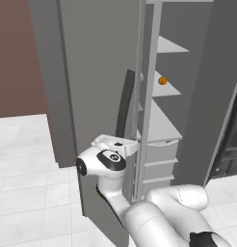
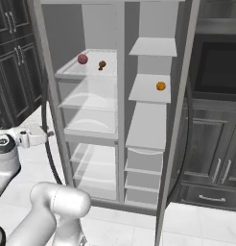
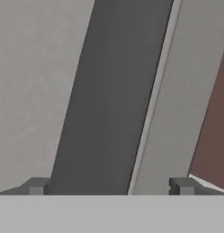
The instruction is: Pick up the frozen chicken drumstick from the freezer, place it on any shelf in the fridge, and close the fridge and freezer doors when done.
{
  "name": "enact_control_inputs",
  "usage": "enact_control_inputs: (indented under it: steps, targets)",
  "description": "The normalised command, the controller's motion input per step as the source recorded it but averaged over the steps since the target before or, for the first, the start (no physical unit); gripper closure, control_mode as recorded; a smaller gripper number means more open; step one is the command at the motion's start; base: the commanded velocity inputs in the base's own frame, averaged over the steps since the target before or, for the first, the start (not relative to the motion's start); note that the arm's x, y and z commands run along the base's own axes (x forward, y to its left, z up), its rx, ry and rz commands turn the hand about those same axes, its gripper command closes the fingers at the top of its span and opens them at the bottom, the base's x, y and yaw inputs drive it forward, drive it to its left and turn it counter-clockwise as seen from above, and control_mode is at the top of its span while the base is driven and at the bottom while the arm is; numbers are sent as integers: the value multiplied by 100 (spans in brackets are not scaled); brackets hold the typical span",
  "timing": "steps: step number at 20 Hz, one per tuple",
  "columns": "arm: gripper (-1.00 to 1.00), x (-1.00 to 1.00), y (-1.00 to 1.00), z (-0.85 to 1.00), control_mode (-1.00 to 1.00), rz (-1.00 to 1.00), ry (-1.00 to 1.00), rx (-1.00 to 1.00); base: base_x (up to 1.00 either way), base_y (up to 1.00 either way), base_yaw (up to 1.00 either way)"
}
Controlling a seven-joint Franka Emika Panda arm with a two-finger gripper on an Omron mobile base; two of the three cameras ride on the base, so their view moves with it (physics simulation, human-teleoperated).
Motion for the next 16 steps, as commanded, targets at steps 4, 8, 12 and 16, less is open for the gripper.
enact_control_inputs:
  steps: [4, 8, 12, 16]
  targets:
    - [-100, 54, -72, 0, -100, -7, -1, 0, 0, 0, 0]
    - [-100, 57, -49, 0, -100, -2, -2, 0, 0, 0, 0]
    - [-100, 58, -45, 0, -100, 0, -1, 0, 0, 0, 0]
    - [-100, 68, -32, 0, -100, 0, 0, 0, 0, 0, 0]
